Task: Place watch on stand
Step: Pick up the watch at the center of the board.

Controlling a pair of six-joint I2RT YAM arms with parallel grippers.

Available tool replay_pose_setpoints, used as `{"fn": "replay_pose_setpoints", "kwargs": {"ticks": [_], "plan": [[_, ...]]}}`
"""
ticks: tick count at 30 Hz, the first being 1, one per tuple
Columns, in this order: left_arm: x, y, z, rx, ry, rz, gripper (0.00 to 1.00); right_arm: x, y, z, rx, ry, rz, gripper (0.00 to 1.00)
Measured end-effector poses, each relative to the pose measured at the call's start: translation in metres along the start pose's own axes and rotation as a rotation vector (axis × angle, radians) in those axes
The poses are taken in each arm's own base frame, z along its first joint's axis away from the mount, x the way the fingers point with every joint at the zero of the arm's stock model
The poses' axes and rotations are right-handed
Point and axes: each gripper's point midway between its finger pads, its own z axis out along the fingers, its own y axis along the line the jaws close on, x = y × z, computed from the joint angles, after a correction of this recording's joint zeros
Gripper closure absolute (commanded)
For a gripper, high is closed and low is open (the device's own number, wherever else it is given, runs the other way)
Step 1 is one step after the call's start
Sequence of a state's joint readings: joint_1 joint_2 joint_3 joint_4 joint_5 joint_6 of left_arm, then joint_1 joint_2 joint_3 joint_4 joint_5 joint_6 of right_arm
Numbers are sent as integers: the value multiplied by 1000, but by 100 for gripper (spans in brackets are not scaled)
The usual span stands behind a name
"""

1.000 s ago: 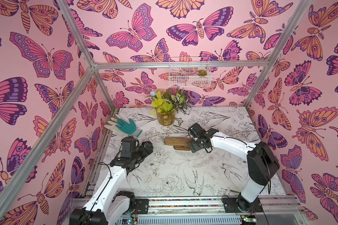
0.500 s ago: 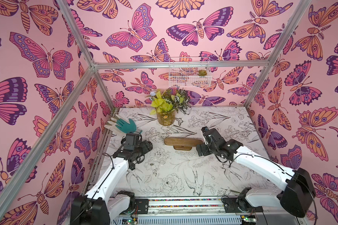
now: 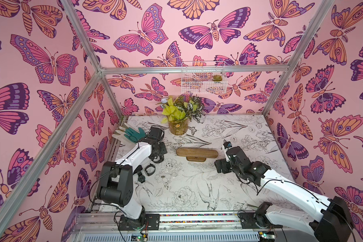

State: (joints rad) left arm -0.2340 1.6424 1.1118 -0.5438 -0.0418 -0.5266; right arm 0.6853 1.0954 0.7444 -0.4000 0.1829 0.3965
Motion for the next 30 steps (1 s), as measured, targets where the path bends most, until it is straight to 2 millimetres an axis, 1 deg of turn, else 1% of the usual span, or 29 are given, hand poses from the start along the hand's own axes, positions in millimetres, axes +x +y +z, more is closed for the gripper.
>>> {"fn": "replay_pose_setpoints", "kwargs": {"ticks": [4,8,11,16,22,27,30], "plan": [[9,5,16,-35,62,32,52,4,-2,1,4,1,0,8],[18,8,25,-53,104,47,59,2,-1,1,0,-8,2,8],[20,8,26,-52,119,56,63,1,-1,1,-1,-10,2,8],[21,6,27,-43,131,67,73,1,0,1,-3,-9,3,8],[21,5,31,-47,139,71,80,3,3,1,-21,1,25,9],[20,4,31,-38,135,71,83,3,7,-1,-45,3,47,8],[18,2,23,-14,104,68,84,4,12,-2,-75,11,60,8]]}}
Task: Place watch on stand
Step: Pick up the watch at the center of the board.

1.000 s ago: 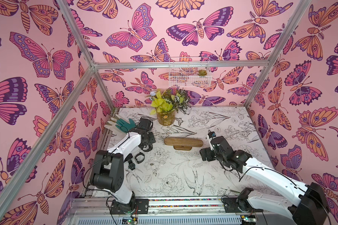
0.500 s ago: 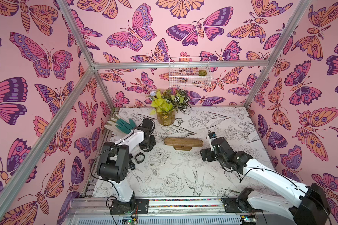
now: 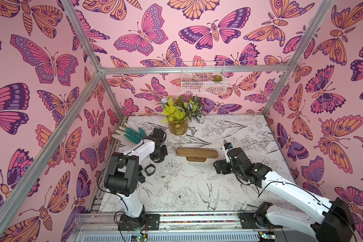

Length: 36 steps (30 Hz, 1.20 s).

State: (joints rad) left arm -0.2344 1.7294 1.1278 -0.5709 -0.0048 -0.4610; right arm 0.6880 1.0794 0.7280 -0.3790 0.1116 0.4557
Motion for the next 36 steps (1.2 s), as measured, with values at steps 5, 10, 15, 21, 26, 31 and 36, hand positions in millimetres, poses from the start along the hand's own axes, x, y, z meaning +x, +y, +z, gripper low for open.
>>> {"fn": "replay_pose_setpoints", "kwargs": {"ticks": [5,10,15,21,26,31,36], "plan": [[-8,-7,-41,87,-131,-7,86,1,8,0,-40,8,20,8],[-12,-26,-101,255,-289,-10,86,-7,14,-10,-80,-26,40,8],[7,-71,-154,474,-378,82,86,-27,25,-31,-156,-123,62,5],[44,-133,-189,719,-407,246,87,-41,29,-48,-216,-222,91,0],[69,-160,-205,863,-434,330,87,-46,15,-47,-259,-250,177,2],[91,-180,-215,994,-451,394,87,-45,22,-46,-360,-227,209,5],[113,-199,-230,1120,-469,458,86,-49,48,-54,-516,-216,181,9]]}}
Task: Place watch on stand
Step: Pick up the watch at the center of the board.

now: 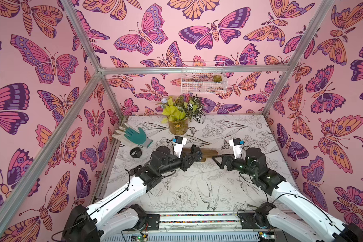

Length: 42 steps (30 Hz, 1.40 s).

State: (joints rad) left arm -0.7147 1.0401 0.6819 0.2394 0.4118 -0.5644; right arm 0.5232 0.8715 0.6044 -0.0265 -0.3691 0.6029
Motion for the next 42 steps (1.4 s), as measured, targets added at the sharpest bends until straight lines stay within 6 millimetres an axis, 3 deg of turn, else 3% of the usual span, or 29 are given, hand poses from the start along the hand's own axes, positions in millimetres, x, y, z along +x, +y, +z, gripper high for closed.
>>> {"fn": "replay_pose_setpoints", "kwargs": {"ticks": [5,15,30,37,42], "plan": [[1,-29,3,125,-52,35,86,1,19,2,-112,11,-3,20],[-9,-67,-2,278,-127,82,86,7,50,7,-257,49,-42,31],[-9,-72,-2,307,-148,95,89,5,63,4,-300,35,-68,49],[-5,-80,-3,347,-125,103,90,0,82,-19,-346,-15,-124,46],[4,-82,2,380,-77,98,90,2,82,-19,-351,-6,-134,44]]}}
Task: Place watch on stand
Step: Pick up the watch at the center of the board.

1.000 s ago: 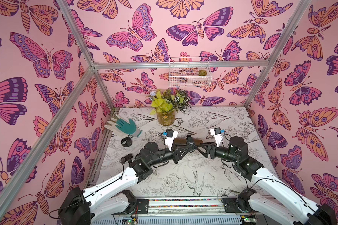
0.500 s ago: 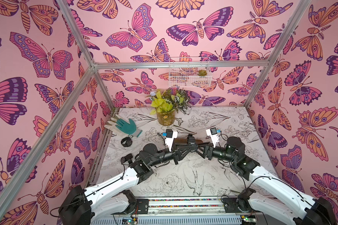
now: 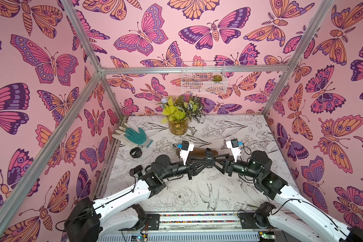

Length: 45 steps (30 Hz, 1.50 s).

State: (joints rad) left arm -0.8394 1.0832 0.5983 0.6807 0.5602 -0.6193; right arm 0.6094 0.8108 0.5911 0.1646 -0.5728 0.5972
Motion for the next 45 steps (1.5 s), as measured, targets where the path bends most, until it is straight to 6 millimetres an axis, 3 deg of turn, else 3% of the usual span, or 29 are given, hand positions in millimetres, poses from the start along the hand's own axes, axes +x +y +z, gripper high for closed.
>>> {"fn": "replay_pose_setpoints", "kwargs": {"ticks": [4,7,16,19,22,27,33,39,45], "plan": [[5,-3,5,32,21,-15,90,7,-6,7,0,35,15,45],[7,-6,7,50,32,-18,90,11,-8,11,-7,59,27,52],[1,-10,5,48,3,8,88,2,-2,15,-25,45,13,100],[1,-8,3,20,-5,22,82,-1,-4,14,1,31,12,100],[4,-3,-2,-27,-5,47,47,0,-13,14,59,27,17,100],[-2,11,-19,-165,-31,110,20,1,-49,9,250,12,40,100],[11,42,-28,-356,26,114,9,-1,-78,4,441,12,37,100],[41,56,-12,-449,147,114,4,10,-87,11,542,36,8,100],[51,69,-10,-504,186,116,1,18,-89,16,574,56,-13,100]]}}
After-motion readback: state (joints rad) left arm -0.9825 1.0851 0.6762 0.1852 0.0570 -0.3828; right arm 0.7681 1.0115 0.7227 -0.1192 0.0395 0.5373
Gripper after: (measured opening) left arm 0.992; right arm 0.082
